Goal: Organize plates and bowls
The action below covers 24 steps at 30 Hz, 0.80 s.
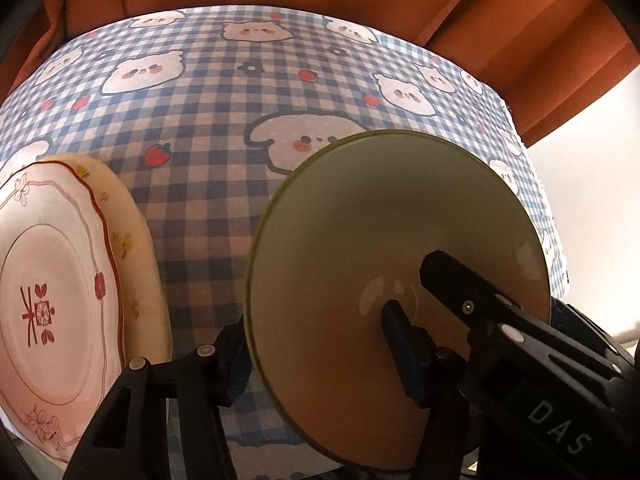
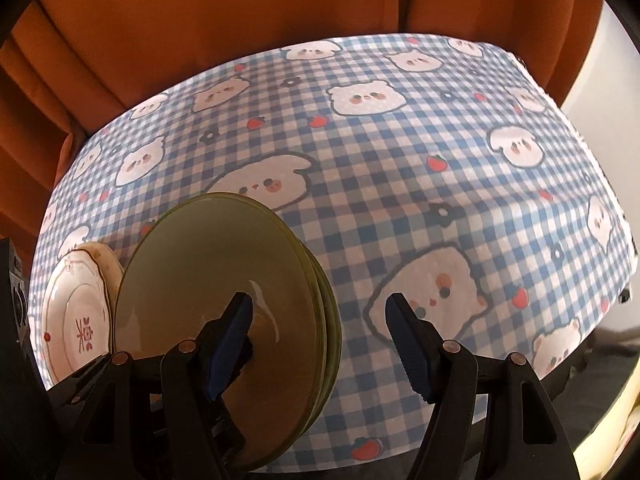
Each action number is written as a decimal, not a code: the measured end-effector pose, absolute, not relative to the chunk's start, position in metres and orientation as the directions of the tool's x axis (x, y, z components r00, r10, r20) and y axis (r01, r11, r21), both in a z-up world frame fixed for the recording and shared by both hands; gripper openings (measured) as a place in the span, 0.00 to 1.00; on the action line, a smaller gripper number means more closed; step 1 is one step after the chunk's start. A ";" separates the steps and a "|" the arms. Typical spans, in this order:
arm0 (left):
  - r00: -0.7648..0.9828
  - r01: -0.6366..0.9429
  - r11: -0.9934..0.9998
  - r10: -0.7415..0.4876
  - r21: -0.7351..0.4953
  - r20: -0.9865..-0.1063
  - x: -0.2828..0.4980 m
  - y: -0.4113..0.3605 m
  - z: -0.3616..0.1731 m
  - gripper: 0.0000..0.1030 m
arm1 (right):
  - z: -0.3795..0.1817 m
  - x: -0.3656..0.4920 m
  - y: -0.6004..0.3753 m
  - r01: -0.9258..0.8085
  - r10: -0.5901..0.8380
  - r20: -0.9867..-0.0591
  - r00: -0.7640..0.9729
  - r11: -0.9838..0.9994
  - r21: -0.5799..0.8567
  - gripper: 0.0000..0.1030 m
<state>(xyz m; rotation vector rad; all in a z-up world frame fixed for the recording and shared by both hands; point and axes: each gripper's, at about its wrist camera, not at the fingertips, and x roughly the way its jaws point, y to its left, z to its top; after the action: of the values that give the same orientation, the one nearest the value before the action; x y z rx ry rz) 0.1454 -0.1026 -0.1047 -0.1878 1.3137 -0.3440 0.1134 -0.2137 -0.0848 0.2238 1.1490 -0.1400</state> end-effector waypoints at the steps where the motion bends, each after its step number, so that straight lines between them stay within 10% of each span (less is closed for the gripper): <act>1: 0.210 0.141 0.935 -0.350 -0.326 -0.913 0.146 -0.103 -0.105 0.59 | -0.085 0.114 -0.214 0.227 0.011 -0.916 0.402 0.968 0.112 0.70; 11: 0.211 0.102 0.959 -0.280 -0.264 -0.936 0.151 -0.110 -0.104 0.59 | -0.104 0.130 -0.233 0.184 0.180 -0.911 0.371 0.947 0.262 0.69; 18: 0.226 0.076 0.979 -0.201 -0.188 -0.953 0.153 -0.118 -0.103 0.59 | -0.114 0.140 -0.239 0.134 0.333 -0.882 0.333 0.910 0.394 0.40; 24: 0.237 0.057 0.987 -0.158 -0.149 -0.959 0.153 -0.125 -0.100 0.56 | -0.115 0.143 -0.243 0.128 0.369 -0.875 0.314 0.897 0.424 0.39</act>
<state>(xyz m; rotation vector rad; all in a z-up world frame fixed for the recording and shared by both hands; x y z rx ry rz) 0.1528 -0.1246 -0.1001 -0.0891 1.3242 -0.1475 0.1426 -0.2426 -0.1153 0.4619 1.2542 0.1664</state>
